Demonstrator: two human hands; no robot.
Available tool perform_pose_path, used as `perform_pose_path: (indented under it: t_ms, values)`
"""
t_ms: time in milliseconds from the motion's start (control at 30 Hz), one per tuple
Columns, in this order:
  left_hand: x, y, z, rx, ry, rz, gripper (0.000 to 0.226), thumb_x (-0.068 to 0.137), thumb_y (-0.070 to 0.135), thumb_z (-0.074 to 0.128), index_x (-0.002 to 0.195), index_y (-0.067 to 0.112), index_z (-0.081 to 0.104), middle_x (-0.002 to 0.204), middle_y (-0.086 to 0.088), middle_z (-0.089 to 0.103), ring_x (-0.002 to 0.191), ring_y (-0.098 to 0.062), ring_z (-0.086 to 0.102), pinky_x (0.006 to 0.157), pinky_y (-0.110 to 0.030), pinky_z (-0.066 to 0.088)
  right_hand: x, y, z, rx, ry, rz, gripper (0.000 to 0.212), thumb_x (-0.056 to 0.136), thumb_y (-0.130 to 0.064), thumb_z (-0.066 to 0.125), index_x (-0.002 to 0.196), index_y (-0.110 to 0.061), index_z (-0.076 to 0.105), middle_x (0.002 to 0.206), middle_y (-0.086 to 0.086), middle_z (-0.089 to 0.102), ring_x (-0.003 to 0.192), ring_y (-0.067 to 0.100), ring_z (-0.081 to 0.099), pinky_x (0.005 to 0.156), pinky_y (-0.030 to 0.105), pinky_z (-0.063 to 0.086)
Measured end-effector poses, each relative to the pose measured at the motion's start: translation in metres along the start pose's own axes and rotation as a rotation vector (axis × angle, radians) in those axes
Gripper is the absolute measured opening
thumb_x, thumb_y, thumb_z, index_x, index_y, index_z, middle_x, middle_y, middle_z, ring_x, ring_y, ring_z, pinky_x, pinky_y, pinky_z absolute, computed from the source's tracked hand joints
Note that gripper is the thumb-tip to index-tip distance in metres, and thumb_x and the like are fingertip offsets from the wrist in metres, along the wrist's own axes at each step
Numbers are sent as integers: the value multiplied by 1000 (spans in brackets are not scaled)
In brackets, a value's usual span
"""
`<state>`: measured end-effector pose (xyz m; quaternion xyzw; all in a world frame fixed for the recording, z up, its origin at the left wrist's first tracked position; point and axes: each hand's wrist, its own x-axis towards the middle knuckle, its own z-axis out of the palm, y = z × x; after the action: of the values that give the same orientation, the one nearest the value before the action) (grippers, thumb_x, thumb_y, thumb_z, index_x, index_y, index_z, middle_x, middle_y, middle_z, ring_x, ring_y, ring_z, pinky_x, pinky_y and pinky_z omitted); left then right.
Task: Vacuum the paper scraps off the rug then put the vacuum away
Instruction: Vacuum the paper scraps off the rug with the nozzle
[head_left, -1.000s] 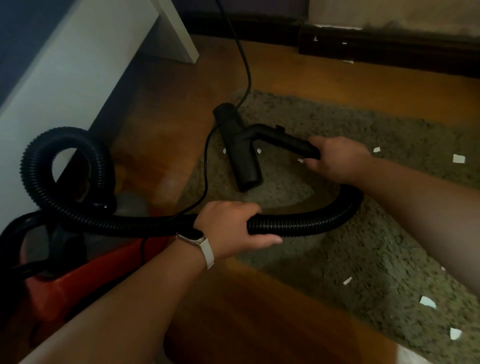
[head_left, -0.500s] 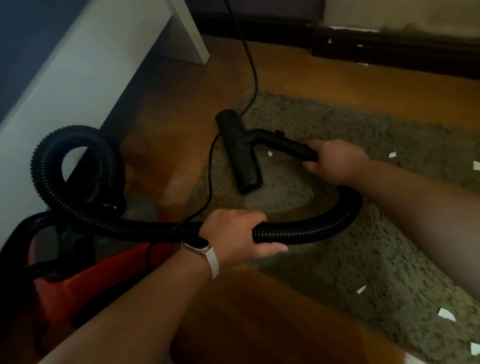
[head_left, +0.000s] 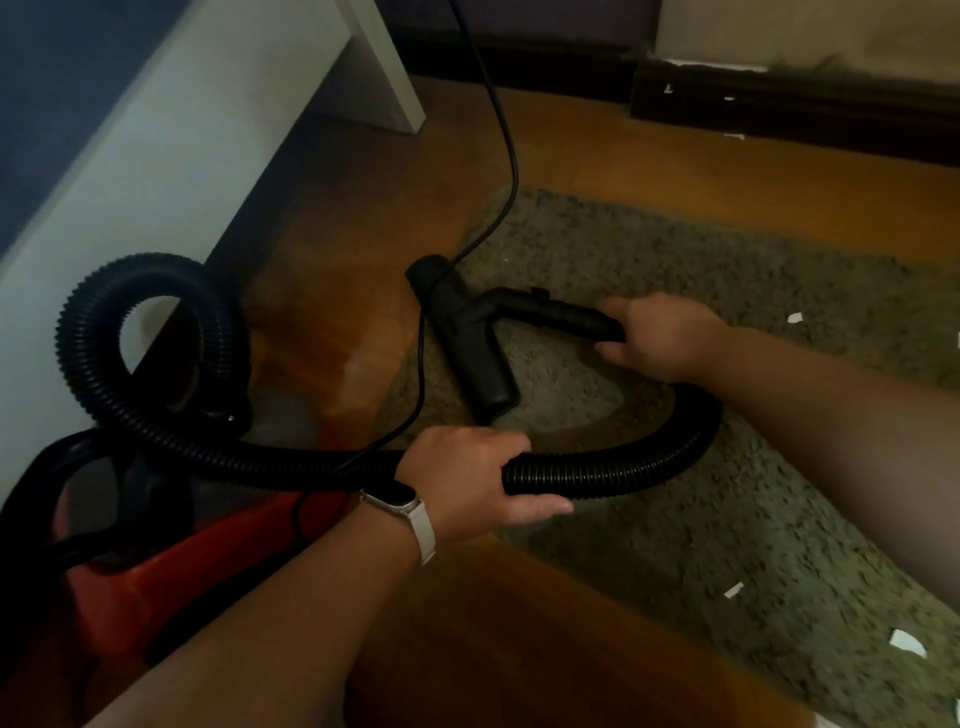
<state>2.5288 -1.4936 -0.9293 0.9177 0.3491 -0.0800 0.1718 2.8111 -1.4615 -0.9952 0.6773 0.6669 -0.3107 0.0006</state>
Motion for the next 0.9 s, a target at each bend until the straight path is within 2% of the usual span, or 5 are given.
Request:
perform_pose_path:
  t_ms: [167,300,433,733,900]
  values:
    - [2,2,0,5,-7,8,64,71,91,35,85,34,59,66,15,53,61,-2,53,51,-19,32,-14,10,-2,8,-4,4,40,96,-47,57,133,-35,48,80,-11,56,68,7,54,51,26,38]
    - [8,10,-2,10,-14,29,66,71,91,32,88,34,59,69,14,55,63,-3,55,55,-22,40,-29,27,0,23,85,99,28,94,-45,58,120,-34,53,77,-8,58,66,10,56,49,27,36]
    - [19,23,-2,32,-25,47,71,71,92,25,93,33,59,71,14,56,65,-5,56,59,-26,48,-43,49,-7,62,129,214,27,96,-44,58,120,-34,52,77,-6,59,63,12,57,47,25,37]
    - [27,41,2,51,33,98,72,73,91,27,93,31,61,71,13,57,62,-7,56,57,-27,47,-61,77,-9,146,129,285,33,95,-43,60,126,-30,54,79,-2,63,64,16,63,48,27,43]
    - [22,43,5,40,13,101,70,72,92,25,92,33,58,70,14,54,63,-6,56,56,-25,44,-66,70,-1,145,78,292,36,95,-43,60,128,-30,52,79,-4,60,65,13,60,48,25,37]
